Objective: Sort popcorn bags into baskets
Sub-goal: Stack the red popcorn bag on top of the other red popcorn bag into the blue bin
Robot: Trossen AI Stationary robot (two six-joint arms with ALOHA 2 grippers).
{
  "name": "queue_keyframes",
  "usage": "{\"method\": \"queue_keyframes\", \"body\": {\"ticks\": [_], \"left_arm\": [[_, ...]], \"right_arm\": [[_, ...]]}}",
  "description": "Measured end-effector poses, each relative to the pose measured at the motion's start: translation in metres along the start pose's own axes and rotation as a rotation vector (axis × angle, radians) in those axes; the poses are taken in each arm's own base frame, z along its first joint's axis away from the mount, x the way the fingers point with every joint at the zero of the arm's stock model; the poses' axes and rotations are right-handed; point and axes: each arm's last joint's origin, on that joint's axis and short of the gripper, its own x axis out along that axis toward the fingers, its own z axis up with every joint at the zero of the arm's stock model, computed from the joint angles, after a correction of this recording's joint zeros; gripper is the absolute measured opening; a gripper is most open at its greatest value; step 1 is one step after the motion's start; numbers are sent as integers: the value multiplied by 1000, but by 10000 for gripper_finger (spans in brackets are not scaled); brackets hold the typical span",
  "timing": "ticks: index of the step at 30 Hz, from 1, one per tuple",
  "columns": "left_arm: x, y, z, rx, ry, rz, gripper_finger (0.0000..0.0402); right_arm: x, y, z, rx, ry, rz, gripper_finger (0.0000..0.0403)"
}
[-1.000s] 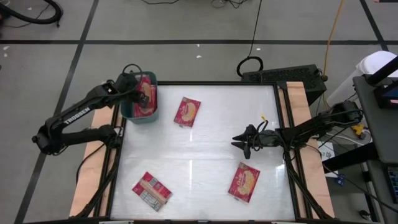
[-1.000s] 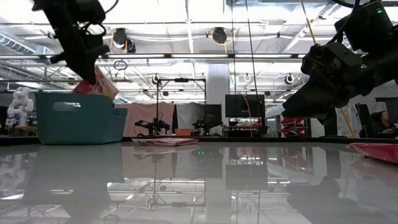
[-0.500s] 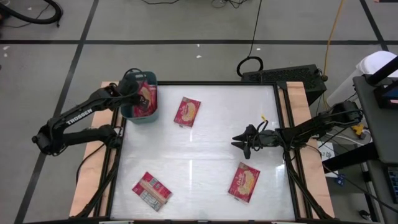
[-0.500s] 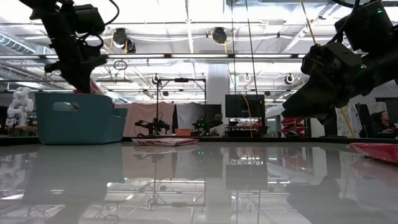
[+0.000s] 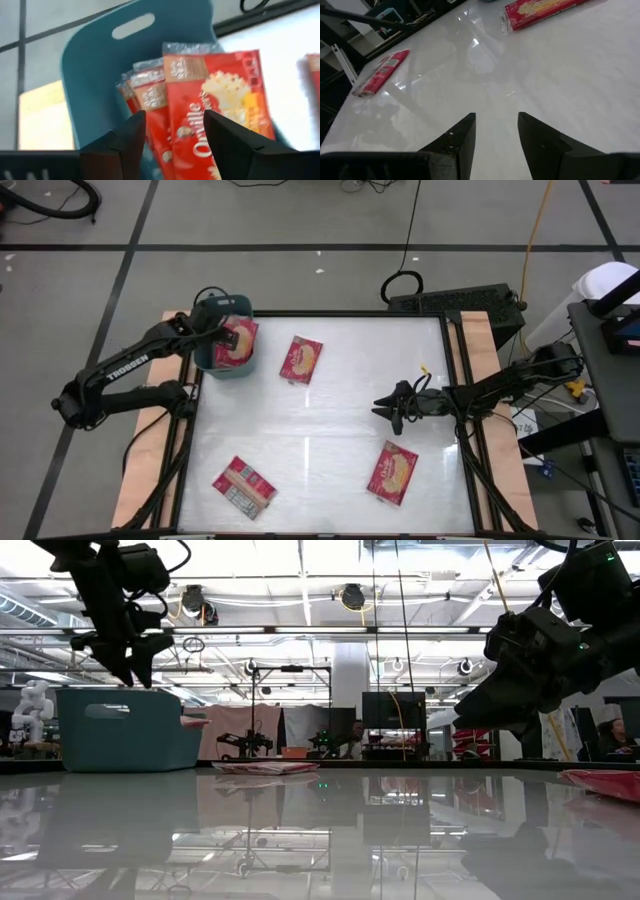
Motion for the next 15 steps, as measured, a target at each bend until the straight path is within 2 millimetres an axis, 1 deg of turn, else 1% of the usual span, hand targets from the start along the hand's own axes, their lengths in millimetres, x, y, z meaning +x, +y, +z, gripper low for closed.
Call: {"method": "queue_keyframes", "body": {"ticks": [3, 6, 11, 13, 15], "left_arm": [[-2, -6, 1, -5, -22, -53, 207], [-6, -18, 2, 19, -61, -135, 195], [-17, -41, 5, 124, -167, -288, 157], [-16, -50, 7, 96, -182, -318, 138], [-11, -59, 6, 96, -157, -326, 119]], "right_arm": [[0, 0, 0, 50, 0, 0, 141], [0, 0, 0, 98, 0, 0, 141], [0, 0, 0, 131, -4, -5, 141], [0, -1, 1, 131, -21, -25, 141], [0, -1, 1, 132, -40, -47, 141]]}}
